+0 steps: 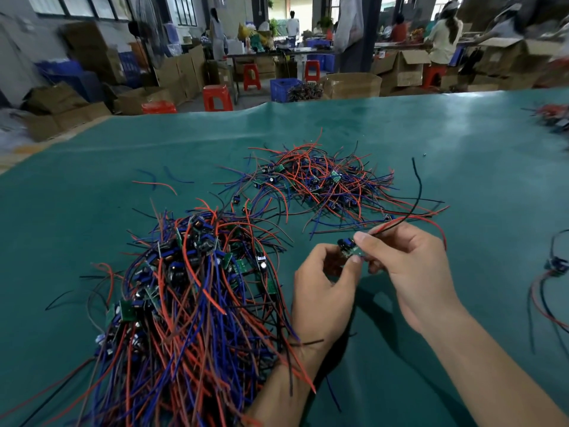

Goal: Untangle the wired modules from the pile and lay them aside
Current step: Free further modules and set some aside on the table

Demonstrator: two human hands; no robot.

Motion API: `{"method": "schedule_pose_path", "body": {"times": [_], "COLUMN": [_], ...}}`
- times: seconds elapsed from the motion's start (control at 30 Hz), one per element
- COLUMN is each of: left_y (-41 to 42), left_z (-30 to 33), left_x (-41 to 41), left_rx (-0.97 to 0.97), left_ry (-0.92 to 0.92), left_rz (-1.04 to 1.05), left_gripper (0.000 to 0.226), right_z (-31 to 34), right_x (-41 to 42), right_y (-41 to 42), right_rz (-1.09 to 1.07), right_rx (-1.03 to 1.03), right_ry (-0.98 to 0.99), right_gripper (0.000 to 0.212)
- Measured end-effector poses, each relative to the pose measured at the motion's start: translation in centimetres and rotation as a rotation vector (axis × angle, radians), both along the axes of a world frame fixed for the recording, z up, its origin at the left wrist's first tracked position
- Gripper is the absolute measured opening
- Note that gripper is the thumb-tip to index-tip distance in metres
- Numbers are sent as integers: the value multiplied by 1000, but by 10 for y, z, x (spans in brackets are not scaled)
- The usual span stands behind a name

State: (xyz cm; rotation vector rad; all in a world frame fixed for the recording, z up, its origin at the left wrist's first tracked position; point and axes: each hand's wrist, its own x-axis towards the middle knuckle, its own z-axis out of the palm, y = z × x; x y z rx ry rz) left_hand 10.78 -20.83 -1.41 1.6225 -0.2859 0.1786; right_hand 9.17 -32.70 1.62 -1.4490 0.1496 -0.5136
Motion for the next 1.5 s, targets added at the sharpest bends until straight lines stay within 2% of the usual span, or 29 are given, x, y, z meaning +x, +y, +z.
{"method": "schedule_pose_path", "body": {"times": [0.1, 0.2, 0.4, 0.57, 0.77, 0.9, 1.0, 1.17, 1.27, 1.33, 1.5], "left_y": [-1, -2, -2, -1, 0, 0, 0, 2, 3, 3, 2], "left_z": [-2, -3, -1, -2, 1, 3, 5, 4, 3, 2, 0], "left_x": [1, 1, -1, -1, -2, -5, -5, -6, -4, -4, -4], "left_rx": [-24, -9, 22, -24, 44, 94, 78, 106, 140, 157, 184], "left_ry": [15, 16, 21, 26, -48, -56, -29, -44, -57, -61, -59], "left_rz": [17, 34, 15, -42, -55, -56, -89, -112, -102, -94, -91], "left_gripper": [13, 12, 15, 16, 17, 24, 29, 26, 28, 28, 28], "right_z": [-3, -5, -4, -4, 1, 4, 6, 5, 7, 7, 11], "right_x": [2, 4, 3, 5, 2, 0, -1, -1, -2, -1, -1], "right_y": [2, 3, 5, 5, -4, -15, -21, -26, -25, -28, -46], "right_rz": [-31, -52, -60, -46, 106, 197, 211, 177, 134, 65, -224], "right_rx": [-132, -169, -19, 97, 38, -15, -33, -10, -1, 17, -14], "right_ry": [-44, -50, -46, -15, -93, -36, 12, 68, 78, 75, -18], "right_gripper": [19, 18, 18, 14, 6, 20, 22, 31, 24, 10, 13]}}
